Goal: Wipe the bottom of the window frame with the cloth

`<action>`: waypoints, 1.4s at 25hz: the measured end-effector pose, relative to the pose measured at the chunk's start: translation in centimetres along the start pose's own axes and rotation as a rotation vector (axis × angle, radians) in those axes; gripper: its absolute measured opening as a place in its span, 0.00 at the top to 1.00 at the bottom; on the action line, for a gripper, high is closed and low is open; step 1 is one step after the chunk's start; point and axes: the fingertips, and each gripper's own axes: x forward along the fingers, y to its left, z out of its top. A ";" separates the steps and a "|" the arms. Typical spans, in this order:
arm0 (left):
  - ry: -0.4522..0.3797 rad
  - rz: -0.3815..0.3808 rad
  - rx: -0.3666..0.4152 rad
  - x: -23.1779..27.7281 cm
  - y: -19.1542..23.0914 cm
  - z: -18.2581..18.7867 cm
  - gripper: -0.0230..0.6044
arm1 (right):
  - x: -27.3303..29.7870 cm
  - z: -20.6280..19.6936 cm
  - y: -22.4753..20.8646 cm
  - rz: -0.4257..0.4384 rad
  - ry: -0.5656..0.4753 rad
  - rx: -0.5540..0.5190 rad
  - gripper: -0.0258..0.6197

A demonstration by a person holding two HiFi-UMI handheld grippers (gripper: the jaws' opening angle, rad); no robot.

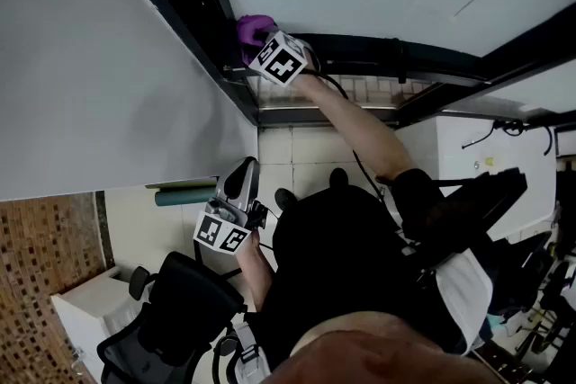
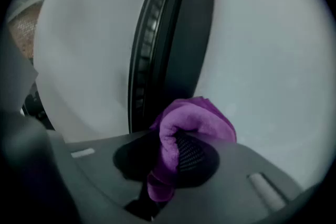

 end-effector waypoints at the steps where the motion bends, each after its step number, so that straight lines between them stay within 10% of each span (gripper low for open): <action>1: -0.014 0.025 -0.001 -0.4 -0.2 0.0 0.96 | 1.2 -0.4 0.6 -0.010 0.040 -0.073 0.86; 8: -0.029 0.082 -0.015 -0.7 -1.4 -0.8 0.96 | 1.8 -2.1 2.3 -0.037 0.154 -0.424 0.87; 21: 0.046 -0.064 -0.024 4.6 -5.4 -3.3 0.96 | -12.7 -17.7 -12.6 -0.289 0.655 -0.697 0.87; 28: 0.046 -0.078 -0.006 4.6 -7.0 -3.5 0.96 | -14.4 -20.0 -13.9 -0.289 0.825 -0.748 0.87; 31: 0.032 -0.040 -0.007 3.0 -6.0 -3.0 0.96 | -15.2 -18.2 -12.8 -0.263 0.769 -0.660 0.86; 35: 0.006 0.029 -0.030 0.6 -3.8 -2.6 0.96 | -12.5 -7.3 -5.0 -0.102 0.268 -0.369 0.86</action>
